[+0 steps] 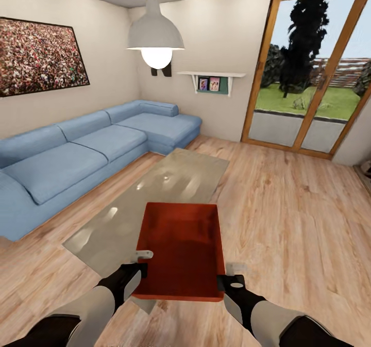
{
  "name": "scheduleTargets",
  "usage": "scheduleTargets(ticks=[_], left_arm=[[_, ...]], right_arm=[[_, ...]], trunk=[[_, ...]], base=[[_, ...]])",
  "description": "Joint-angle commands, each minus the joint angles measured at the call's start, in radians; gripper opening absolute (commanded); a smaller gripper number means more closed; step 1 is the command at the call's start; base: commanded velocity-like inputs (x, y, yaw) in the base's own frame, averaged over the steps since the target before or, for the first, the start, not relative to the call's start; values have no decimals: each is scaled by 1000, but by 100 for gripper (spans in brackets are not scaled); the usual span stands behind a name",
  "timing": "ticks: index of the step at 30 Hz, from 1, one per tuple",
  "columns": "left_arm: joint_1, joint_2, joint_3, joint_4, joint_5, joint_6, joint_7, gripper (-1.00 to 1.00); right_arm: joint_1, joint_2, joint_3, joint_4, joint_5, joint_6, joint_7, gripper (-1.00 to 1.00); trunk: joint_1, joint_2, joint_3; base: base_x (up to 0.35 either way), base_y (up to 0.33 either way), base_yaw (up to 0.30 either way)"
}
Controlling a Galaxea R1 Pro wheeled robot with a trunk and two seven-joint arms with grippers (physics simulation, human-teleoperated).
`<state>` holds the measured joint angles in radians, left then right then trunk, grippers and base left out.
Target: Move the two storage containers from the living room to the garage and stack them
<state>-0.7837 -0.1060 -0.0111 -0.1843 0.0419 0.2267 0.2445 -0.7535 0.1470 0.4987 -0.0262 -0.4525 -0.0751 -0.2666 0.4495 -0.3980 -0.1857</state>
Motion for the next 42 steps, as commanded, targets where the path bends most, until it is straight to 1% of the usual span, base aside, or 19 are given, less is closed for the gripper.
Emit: scheduleTargets(ticks=[1, 42], left_arm=[[0, 0, 0, 2, -5, 8, 27, -100], [0, -1, 0, 2, -5, 8, 27, -100]], right_arm=[[-1, 0, -10, -3, 2, -17, -3, -100], [-1, 0, -10, -3, 3, -17, -3, -100]], trunk=[[1, -2, -2], [1, -2, -2]], base=[[0, 0, 288], [0, 0, 288]])
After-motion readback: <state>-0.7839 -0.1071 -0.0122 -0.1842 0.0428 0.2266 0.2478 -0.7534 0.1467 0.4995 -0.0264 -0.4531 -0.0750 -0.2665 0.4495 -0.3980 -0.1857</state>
